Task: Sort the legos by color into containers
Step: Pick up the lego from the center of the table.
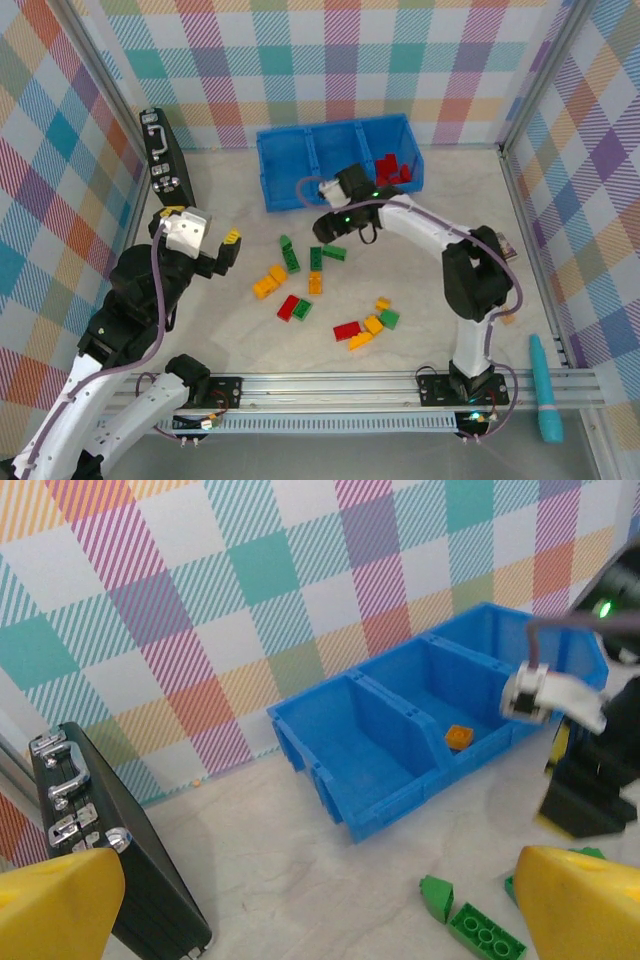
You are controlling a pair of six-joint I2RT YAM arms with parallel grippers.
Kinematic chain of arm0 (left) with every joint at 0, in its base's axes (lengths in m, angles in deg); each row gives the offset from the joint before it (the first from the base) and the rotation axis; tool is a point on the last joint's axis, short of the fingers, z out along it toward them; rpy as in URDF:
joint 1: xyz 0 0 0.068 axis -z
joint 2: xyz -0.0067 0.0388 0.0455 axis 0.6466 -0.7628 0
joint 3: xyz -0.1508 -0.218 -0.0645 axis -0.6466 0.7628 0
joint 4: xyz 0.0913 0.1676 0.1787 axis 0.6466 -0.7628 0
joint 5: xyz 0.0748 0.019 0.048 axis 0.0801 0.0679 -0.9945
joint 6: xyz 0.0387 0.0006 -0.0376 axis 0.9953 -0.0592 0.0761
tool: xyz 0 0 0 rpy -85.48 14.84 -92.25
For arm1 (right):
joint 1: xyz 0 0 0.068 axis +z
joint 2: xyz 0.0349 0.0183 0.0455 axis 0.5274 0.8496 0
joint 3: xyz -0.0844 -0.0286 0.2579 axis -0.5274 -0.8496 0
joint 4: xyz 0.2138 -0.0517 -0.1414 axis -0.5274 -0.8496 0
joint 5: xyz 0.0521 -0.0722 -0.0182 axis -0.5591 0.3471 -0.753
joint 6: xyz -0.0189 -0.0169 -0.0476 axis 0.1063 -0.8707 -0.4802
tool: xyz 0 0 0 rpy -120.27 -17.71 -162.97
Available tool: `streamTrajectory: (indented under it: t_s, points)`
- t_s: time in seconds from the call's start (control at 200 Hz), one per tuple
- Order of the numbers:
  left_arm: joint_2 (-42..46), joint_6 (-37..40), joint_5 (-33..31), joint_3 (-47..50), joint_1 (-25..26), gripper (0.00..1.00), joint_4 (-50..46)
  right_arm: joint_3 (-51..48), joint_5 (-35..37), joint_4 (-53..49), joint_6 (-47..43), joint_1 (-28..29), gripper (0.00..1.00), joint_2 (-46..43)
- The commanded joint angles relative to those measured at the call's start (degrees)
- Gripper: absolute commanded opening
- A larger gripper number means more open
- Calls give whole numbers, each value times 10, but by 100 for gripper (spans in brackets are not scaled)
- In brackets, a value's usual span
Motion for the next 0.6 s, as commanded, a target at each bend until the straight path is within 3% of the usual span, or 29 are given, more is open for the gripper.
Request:
streamTrajectory:
  t_s: [0.0, 0.285, 0.475, 0.595]
  points:
    - [6, -7, 21, -7, 5, 100, 8, 1, -13, 10, -54, 3, 79, 23]
    - [9, -7, 47, -11, 5, 100, -6, -7, 69, -1, -91, 26, 80, 67]
    - [4, -6, 54, -12, 5, 100, -9, -18, 73, -11, -88, 26, 80, 79]
    - [1, -6, 53, -11, 4, 100, -8, -31, 72, -16, -83, 26, 72, 80]
